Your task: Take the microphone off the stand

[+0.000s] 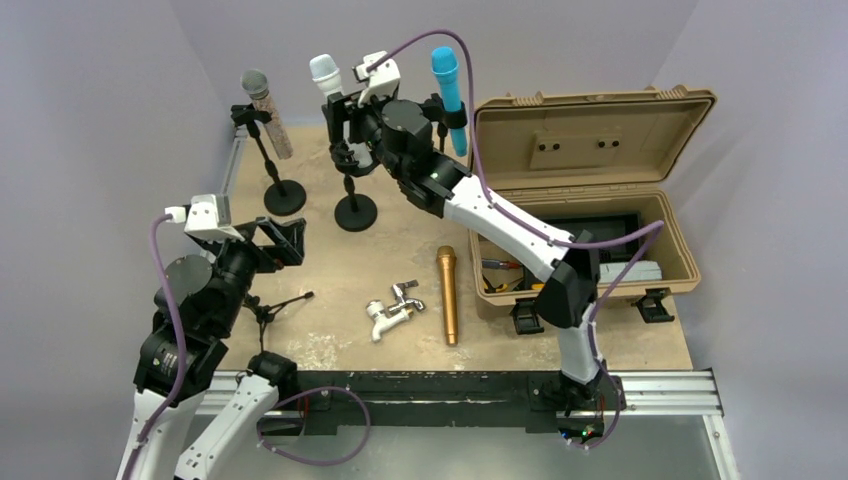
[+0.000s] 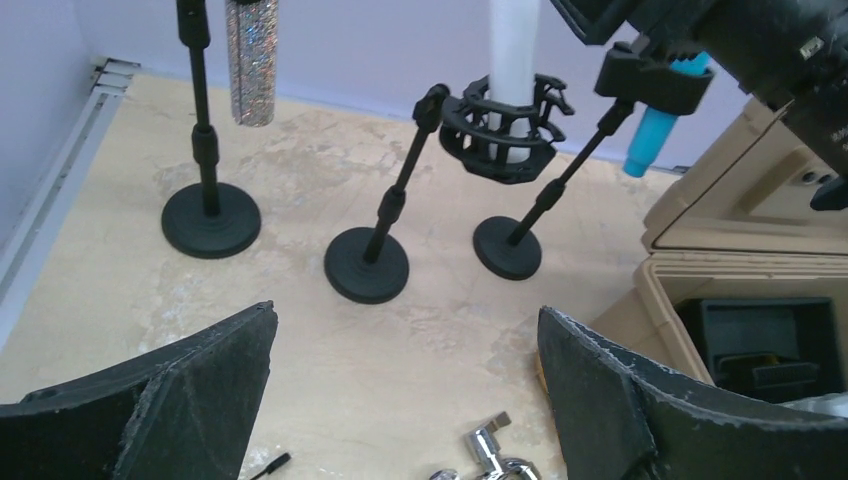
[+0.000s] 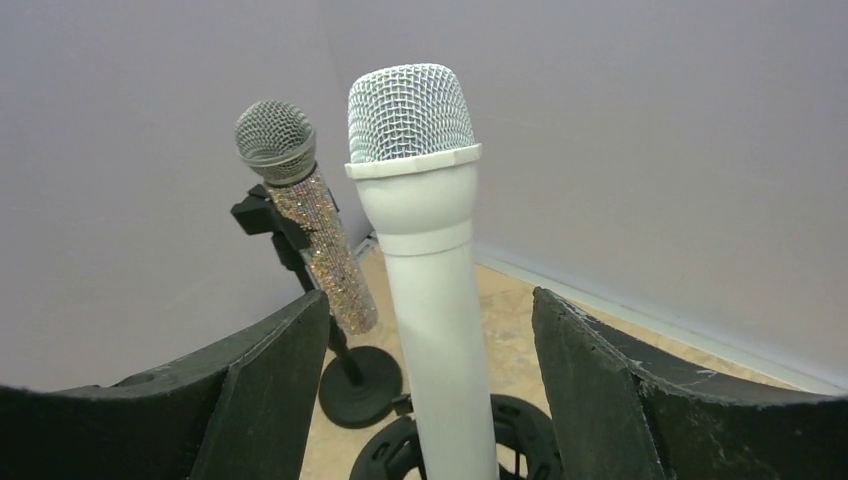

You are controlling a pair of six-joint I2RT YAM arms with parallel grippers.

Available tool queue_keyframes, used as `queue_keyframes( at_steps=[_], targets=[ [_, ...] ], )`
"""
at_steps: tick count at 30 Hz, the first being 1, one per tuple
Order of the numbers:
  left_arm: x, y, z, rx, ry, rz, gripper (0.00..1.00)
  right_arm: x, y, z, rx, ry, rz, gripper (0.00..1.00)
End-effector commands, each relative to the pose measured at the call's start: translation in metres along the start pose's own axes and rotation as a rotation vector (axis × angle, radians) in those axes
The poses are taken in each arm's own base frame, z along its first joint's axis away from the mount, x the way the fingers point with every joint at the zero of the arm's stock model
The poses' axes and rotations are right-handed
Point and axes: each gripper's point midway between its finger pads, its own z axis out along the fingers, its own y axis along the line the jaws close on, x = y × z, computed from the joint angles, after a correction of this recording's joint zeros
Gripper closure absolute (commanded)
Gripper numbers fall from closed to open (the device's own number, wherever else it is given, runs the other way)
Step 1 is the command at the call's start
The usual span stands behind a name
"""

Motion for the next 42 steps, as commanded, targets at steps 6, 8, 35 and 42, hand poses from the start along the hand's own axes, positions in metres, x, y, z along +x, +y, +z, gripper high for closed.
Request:
queue_keyframes(
  at_steps=[6,8,35,42],
  targets=[
    [-0.015,0.008,-0.004,-0.018,-0.115,0.009,0.02,0.003,-0.016,0.030,0.087,-0.016,-0.078,0.33],
    [-0.015,0.007,-0.004,-0.017,-0.111,0.010,0.02,0.005,-0.019,0.031,0.095,-0.019,-0.085,0.37],
    [-0.003,0.008,0.010,-0.034,-0.053,0.029,0.05,-0.218,-0.024,-0.069,0.039,-0.494,-0.012,0.90],
    [0.000,0.006,0.012,-0.025,-0.038,0.029,0.05,-0.135,-0.036,-0.123,-0.026,-0.312,0.089,0.98]
  ],
)
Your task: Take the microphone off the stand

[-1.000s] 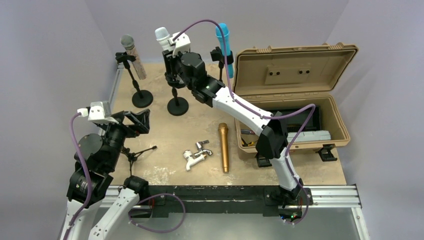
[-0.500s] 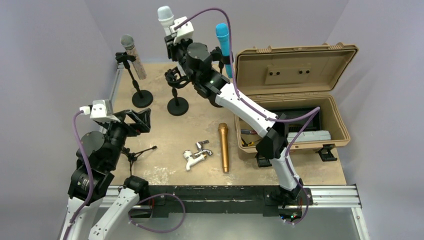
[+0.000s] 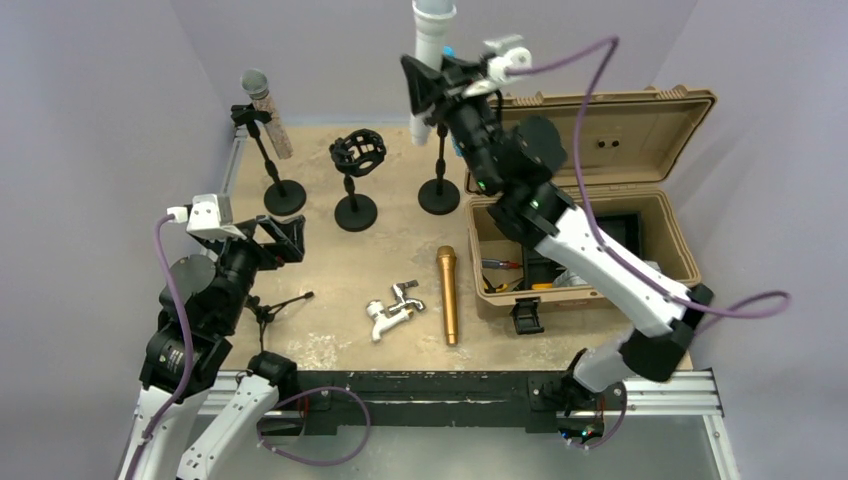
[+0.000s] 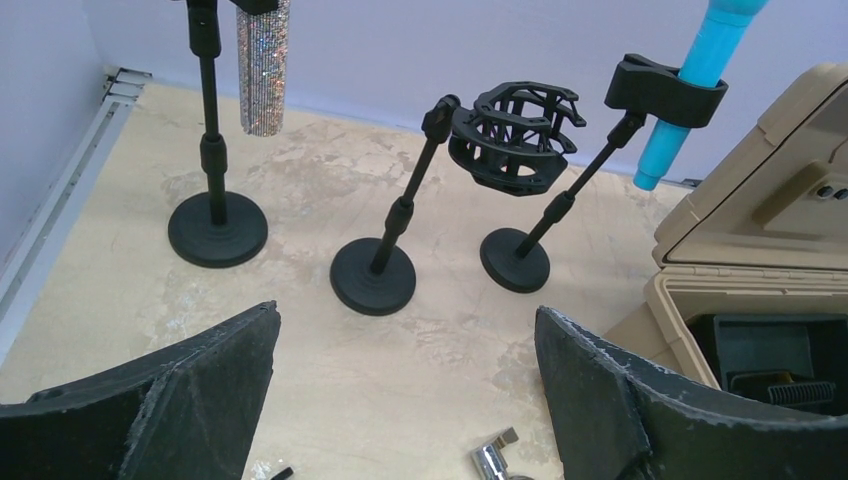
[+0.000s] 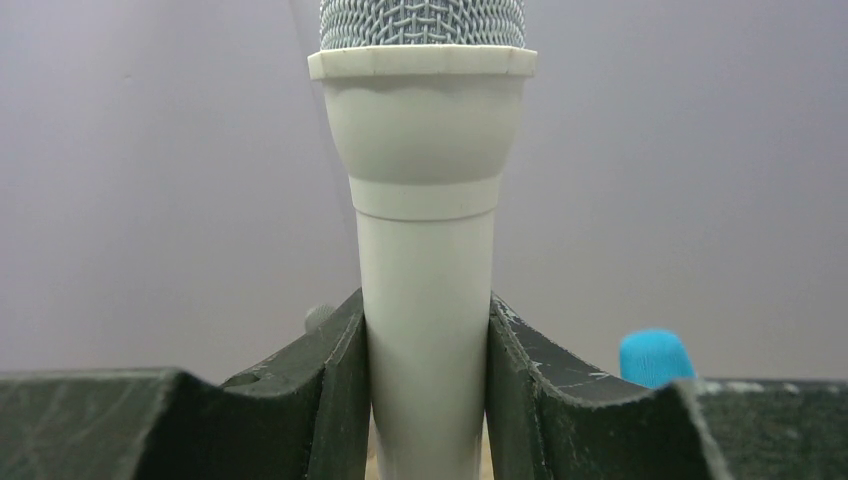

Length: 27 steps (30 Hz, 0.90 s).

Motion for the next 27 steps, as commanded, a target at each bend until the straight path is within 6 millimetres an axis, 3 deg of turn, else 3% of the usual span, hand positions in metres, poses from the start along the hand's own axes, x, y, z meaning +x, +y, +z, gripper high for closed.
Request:
queue_keyframes(
  at_steps=[1,4,9,16,21,24,27],
  targets=[
    [-0.006,-0.003,0.005,0.008,-0.017,0.013,0.05,0.052,-0.004,-0.048,-0.037,0.103,0.104,0.98],
    [-0.004,-0.005,0.007,0.018,-0.004,0.011,0.05,0.099,-0.008,-0.089,-0.052,0.222,0.160,0.98],
    [0.001,-0.007,0.012,0.023,0.018,0.012,0.05,0.182,0.007,-0.149,-0.147,0.480,0.230,0.99],
    [0.003,-0.006,0.015,0.010,0.028,0.019,0.05,0.254,0.026,-0.218,-0.133,0.720,0.358,0.99],
    [0.004,-0.005,0.015,0.008,0.034,0.020,0.05,0.317,0.028,-0.257,0.103,0.933,0.383,1.00],
    [0.002,-0.005,0.014,0.009,0.028,0.017,0.05,0.347,0.014,-0.280,0.299,1.033,0.344,1.00],
    [0.000,-0.005,0.011,0.012,0.019,0.015,0.05,0.363,-0.003,-0.297,0.410,1.072,0.302,1.00]
  ],
)
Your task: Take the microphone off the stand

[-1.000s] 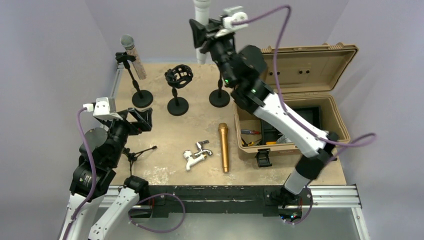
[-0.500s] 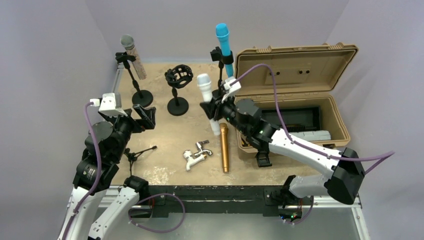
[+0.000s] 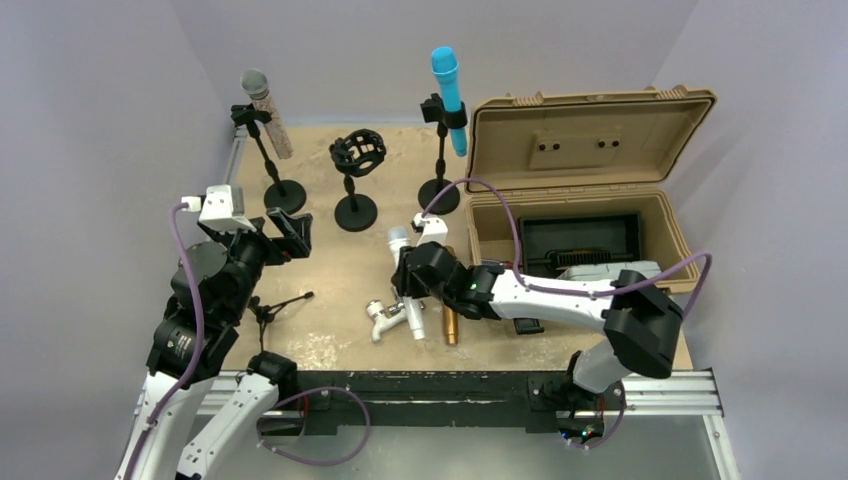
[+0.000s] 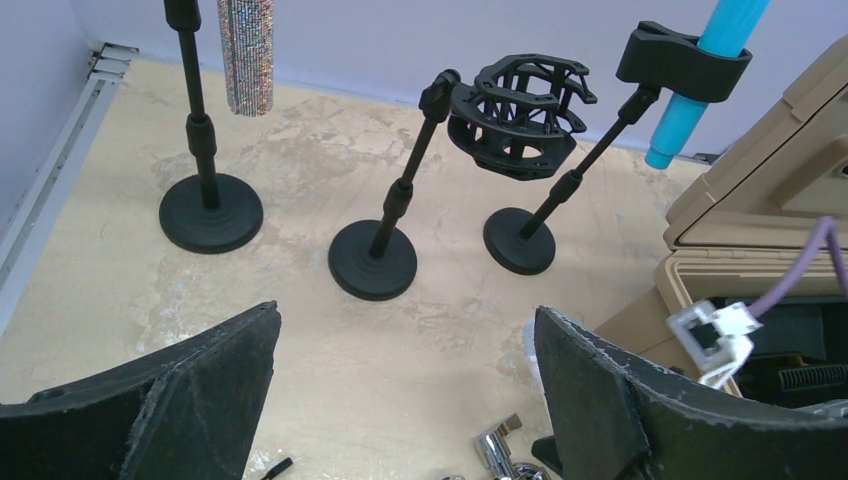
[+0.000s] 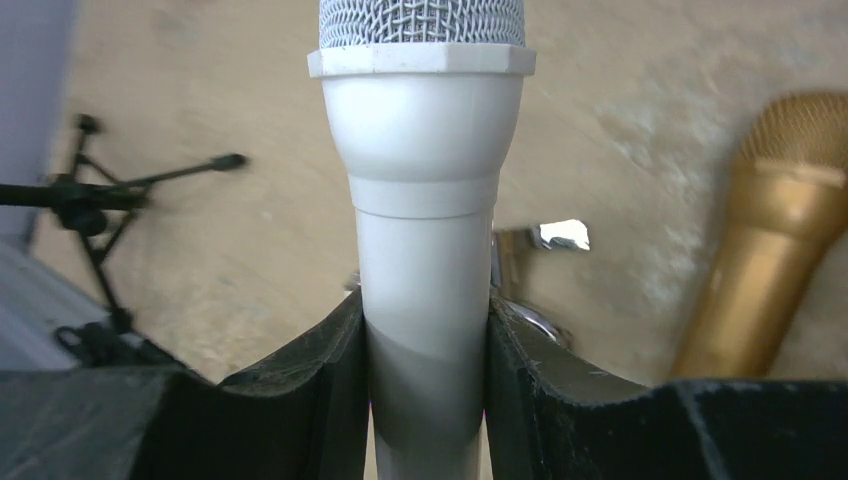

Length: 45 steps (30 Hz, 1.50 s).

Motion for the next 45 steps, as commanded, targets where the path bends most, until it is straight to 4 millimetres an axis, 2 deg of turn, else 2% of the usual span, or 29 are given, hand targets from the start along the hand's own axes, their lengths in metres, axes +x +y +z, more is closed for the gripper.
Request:
queue_keyframes(
  at_steps=[1,4,10,13,21,28,35,38,41,45],
  targets=[
    [-0.014,-0.002,-0.004,0.013,-0.047,0.000,0.05,0.003,-0.039,0.000,0.236,-0.021,0.112,1.00],
    [-0.016,-0.002,-0.008,0.014,-0.058,-0.003,0.05,0.013,-0.051,0.003,0.293,-0.004,0.109,1.00],
    [-0.018,-0.001,-0.009,0.011,-0.065,-0.005,0.05,0.051,-0.074,0.019,0.426,0.097,0.025,1.00],
    [-0.016,-0.001,-0.009,0.012,-0.060,-0.005,0.05,0.065,-0.078,0.022,0.454,0.123,0.011,1.00],
    [-0.014,-0.003,-0.006,0.018,-0.049,-0.005,0.05,0.067,-0.088,0.017,0.492,0.103,0.011,0.94],
    [-0.011,-0.003,-0.003,0.016,-0.035,-0.002,0.05,0.066,-0.091,0.017,0.502,0.089,0.011,0.62],
    [-0.008,-0.003,0.002,0.008,-0.017,0.004,0.05,0.049,-0.082,0.012,0.467,0.045,0.022,0.46],
    [-0.005,-0.002,0.005,0.003,-0.005,0.008,0.05,0.035,-0.070,0.009,0.421,0.013,0.024,0.45],
    [-0.003,-0.001,0.008,-0.006,0.006,0.013,0.05,0.014,-0.055,0.003,0.370,-0.031,0.023,0.44],
    [0.001,0.000,0.013,-0.015,0.024,0.019,0.05,-0.031,-0.028,-0.010,0.272,-0.141,0.003,0.44]
  ],
)
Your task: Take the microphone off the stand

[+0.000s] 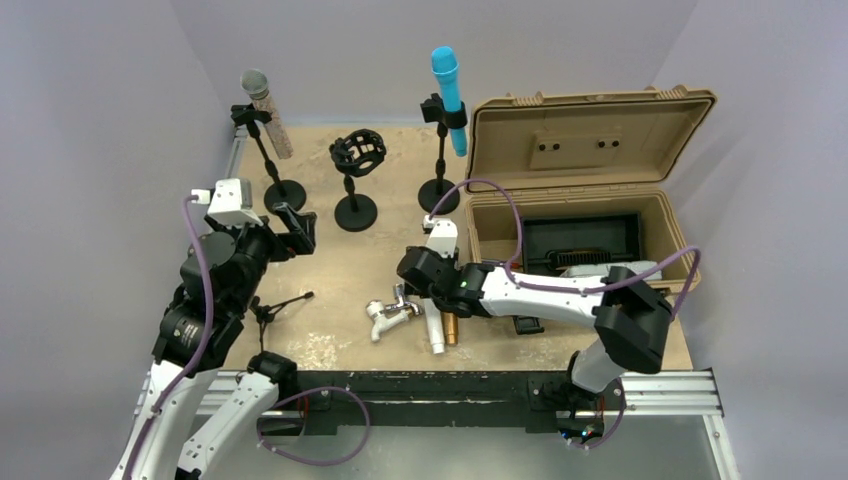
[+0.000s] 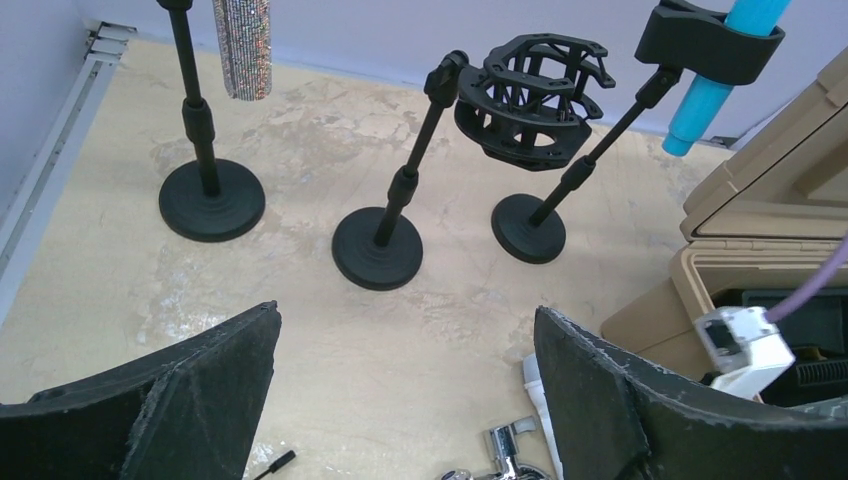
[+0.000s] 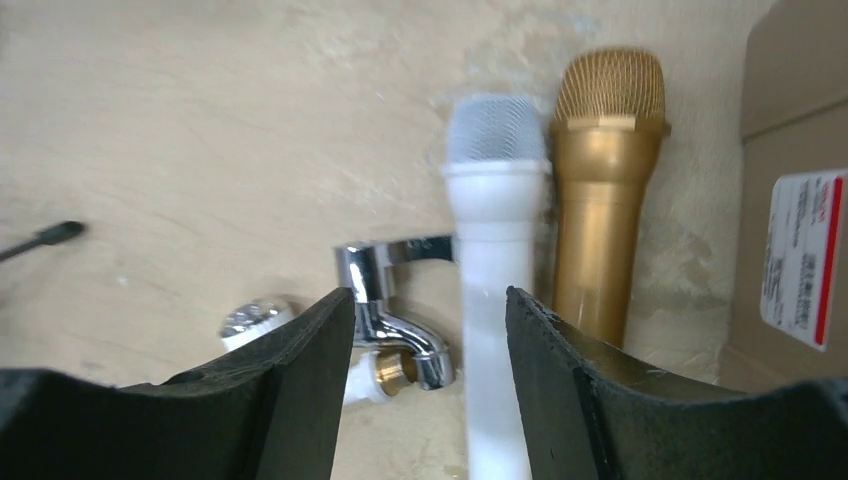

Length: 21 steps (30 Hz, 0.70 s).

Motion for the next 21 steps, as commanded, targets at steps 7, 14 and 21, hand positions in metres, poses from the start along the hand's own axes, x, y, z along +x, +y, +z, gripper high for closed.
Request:
queue_keyframes(
  at_steps=[7,14,21],
  targets=[
    [0.000,0.000,0.011,-0.014,0.018,0.015,0.06,-0.158,0.073,-0.080,-0.316,-0.435,0.058,0.40],
    [0.005,0.000,0.016,-0.020,0.039,0.016,0.06,-0.237,0.097,-0.101,-0.543,-0.532,0.120,0.40],
    [0.002,0.004,0.013,-0.038,0.024,0.016,0.06,-0.282,0.117,-0.116,-0.641,-0.586,0.156,0.34]
  ],
)
